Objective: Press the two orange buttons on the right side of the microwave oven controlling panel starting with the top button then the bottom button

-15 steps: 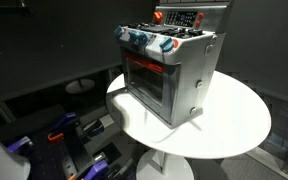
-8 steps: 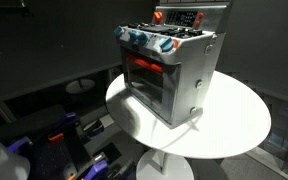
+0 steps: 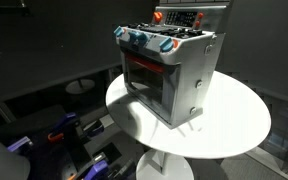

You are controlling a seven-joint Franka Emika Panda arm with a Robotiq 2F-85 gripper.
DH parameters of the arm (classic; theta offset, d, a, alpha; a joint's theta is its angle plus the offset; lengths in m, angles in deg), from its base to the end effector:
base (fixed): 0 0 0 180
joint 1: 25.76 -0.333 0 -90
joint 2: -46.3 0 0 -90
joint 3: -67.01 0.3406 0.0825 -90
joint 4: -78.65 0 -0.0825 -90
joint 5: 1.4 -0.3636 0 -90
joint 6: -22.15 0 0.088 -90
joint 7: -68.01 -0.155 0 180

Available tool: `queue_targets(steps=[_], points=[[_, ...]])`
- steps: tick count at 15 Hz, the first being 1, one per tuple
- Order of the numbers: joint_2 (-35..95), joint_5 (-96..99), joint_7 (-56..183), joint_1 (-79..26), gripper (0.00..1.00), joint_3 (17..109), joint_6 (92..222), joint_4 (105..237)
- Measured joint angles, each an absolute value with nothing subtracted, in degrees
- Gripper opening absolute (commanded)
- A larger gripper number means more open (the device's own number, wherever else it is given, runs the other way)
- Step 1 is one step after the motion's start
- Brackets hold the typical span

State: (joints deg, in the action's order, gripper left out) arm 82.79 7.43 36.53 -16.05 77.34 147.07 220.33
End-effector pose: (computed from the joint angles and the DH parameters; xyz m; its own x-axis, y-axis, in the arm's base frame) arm 0.3733 -0.0005 0.5222 0.8152 -0.4205 0.3983 -0.4778 -0.8769 0.0520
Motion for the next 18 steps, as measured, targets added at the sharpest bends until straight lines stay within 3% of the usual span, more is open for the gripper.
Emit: queue_targets(steps=[9,18], points=[[82.6,7.5,36.1,-15.3,1.0,77.3,148.5,220.5],[80.0,7.6,33.9,-11.7,1.0,77.1,163.8,223.9]])
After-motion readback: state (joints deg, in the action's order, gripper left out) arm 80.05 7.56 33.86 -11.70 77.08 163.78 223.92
